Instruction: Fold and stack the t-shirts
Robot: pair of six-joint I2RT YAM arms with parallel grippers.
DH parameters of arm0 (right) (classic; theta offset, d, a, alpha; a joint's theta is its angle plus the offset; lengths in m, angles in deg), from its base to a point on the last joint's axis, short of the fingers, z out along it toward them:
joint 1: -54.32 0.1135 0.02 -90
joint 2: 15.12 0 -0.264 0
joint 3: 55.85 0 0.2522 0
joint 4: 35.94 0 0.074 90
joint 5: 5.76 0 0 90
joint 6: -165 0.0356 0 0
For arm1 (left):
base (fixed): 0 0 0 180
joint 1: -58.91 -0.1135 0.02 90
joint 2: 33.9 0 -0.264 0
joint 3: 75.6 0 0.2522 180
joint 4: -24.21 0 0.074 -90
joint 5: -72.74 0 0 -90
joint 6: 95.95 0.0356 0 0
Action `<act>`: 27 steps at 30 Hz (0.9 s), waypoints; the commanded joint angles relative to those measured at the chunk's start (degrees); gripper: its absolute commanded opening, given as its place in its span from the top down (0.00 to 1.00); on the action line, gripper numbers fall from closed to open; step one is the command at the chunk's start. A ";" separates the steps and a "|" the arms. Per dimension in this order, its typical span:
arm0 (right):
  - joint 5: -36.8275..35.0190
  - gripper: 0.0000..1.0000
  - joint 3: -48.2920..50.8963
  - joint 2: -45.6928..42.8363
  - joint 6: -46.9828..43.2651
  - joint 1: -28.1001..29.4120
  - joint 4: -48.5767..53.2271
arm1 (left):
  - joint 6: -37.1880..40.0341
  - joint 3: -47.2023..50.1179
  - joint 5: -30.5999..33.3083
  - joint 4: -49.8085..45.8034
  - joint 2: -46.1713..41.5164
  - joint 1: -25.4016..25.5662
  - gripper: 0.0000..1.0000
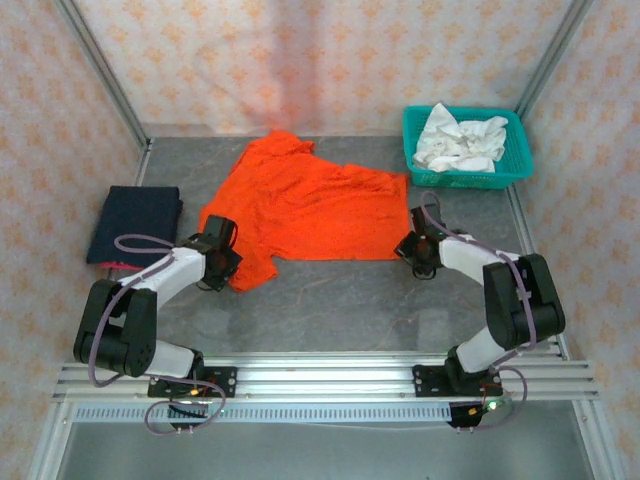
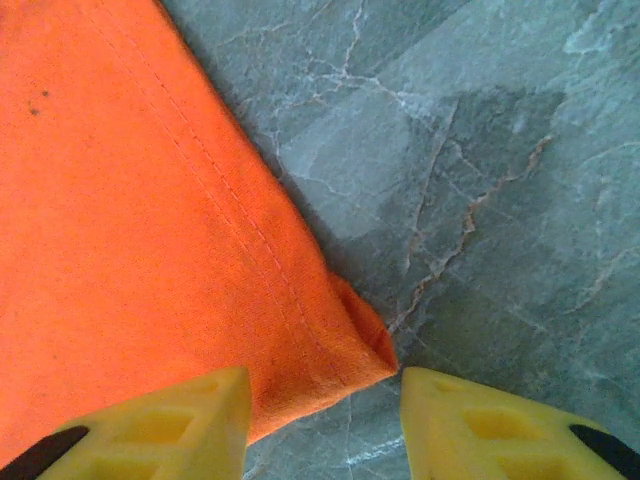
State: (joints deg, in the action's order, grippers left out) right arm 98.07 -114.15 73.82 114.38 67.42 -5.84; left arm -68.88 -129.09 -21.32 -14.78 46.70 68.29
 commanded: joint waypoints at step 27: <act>-2.95 0.58 -1.44 -0.23 1.50 -0.33 -2.43 | 1.59 -1.41 1.51 -0.87 -0.53 0.38 1.00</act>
State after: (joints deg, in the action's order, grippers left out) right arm 95.18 -115.81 74.94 115.49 67.40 -6.48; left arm -68.43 -129.09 -21.30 -14.80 46.70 68.29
